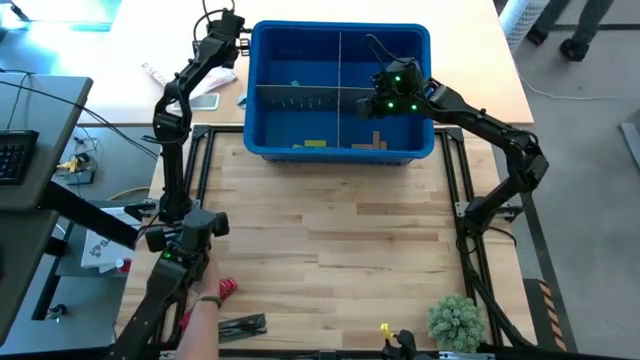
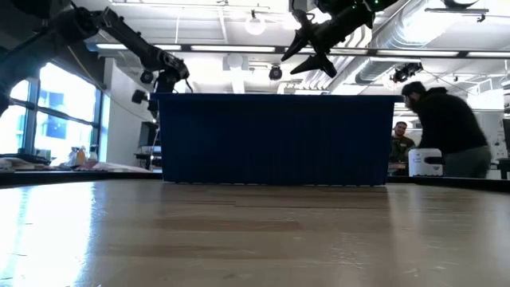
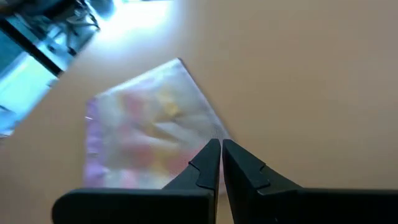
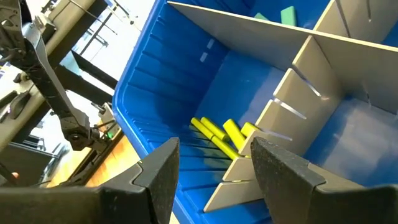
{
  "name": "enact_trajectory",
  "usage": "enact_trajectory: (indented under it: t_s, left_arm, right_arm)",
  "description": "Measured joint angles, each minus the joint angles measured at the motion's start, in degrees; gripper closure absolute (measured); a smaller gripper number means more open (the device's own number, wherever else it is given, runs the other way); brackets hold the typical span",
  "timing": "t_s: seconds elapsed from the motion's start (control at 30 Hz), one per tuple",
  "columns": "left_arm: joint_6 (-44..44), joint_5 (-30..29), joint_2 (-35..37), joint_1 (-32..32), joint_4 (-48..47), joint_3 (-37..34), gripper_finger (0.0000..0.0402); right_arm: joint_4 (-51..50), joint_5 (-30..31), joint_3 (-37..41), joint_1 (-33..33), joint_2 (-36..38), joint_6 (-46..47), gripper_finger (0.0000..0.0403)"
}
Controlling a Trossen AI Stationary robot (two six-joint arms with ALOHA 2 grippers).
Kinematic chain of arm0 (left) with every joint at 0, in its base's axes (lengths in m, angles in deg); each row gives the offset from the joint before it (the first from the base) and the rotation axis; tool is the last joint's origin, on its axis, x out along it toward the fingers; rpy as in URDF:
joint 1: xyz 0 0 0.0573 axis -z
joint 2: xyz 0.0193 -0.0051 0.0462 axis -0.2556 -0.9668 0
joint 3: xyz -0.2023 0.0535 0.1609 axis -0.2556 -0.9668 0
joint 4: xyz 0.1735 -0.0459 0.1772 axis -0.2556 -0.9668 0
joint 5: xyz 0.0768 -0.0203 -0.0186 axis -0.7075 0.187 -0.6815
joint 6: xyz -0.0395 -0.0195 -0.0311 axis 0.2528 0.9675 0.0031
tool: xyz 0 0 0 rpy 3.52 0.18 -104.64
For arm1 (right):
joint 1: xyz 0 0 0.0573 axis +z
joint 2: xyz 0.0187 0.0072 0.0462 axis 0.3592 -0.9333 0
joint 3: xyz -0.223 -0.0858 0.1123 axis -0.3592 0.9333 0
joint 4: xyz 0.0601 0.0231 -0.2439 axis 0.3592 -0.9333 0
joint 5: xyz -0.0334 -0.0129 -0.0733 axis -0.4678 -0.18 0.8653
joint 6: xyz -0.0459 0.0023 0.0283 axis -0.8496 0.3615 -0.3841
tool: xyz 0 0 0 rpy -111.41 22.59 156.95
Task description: Sort blocks
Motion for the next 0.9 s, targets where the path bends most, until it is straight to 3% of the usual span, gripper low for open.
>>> enact_trajectory:
  t_s: [0.13, 0.53, 0.9]
  left_arm:
    - [-3.0, -3.7, 2.0, 0.9, -0.3, 0.0, 0.0401]
    - [-4.2, -1.2, 12.3, 2.2, -4.8, 0.0, 0.0401]
    - [-10.2, -1.7, 26.5, 9.7, -10.2, 0.0, 0.0401]
  right_arm:
    - [0.2, -0.7, 0.0, 0.0, 0.0, -0.1, 0.0217]
    - [0.1, -3.0, 0.0, 0.3, 0.0, -1.6, 0.0217]
    - [2.5, -2.9, 0.0, 2.4, 0.5, -5.2, 0.0218]
